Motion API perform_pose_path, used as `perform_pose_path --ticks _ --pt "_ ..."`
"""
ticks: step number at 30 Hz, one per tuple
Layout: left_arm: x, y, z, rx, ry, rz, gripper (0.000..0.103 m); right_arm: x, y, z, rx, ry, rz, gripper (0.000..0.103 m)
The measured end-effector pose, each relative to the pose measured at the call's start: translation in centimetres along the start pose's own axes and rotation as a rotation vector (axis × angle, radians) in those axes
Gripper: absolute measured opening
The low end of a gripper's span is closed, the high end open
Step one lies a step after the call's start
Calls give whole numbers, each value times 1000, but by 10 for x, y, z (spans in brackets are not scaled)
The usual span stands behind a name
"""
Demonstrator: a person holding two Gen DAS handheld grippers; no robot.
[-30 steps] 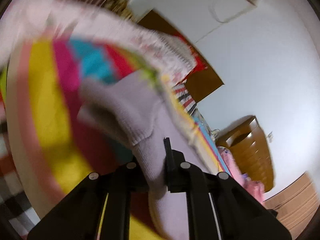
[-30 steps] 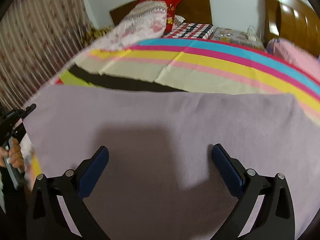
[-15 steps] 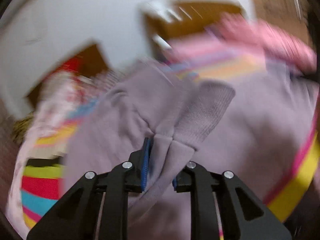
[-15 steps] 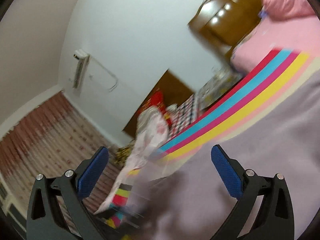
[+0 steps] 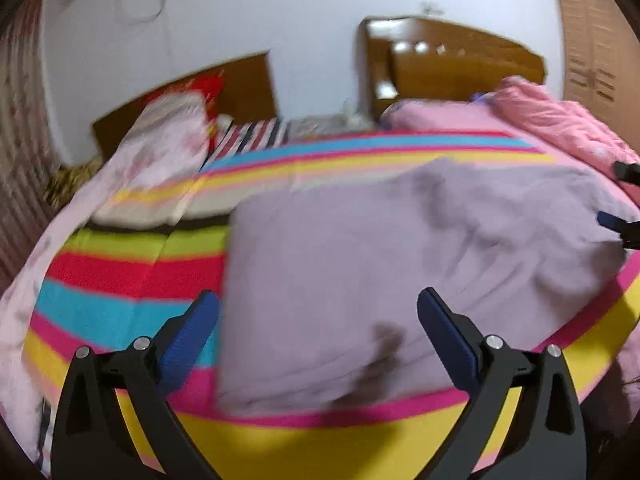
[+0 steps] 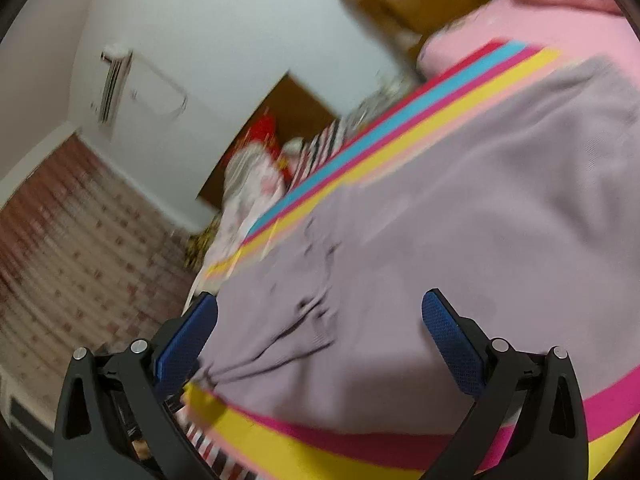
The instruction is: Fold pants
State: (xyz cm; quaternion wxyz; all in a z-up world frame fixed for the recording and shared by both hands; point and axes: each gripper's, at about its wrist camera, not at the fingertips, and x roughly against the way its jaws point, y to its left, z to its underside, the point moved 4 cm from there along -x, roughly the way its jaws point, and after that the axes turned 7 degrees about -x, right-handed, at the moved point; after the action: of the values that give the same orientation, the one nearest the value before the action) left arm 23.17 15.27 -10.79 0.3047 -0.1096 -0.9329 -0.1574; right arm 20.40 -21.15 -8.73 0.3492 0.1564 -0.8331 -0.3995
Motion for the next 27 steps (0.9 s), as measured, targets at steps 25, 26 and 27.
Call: perform_pose_path --ticks 25,26,27 --pt "15 18 65 51 -77 66 101 -115 62 45 116 183 255 15" --pt "18 20 66 51 -76 70 101 -110 70 40 104 170 219 15" --pt "20 22 66 49 -71 72 101 -107 77 34 100 159 192 15"
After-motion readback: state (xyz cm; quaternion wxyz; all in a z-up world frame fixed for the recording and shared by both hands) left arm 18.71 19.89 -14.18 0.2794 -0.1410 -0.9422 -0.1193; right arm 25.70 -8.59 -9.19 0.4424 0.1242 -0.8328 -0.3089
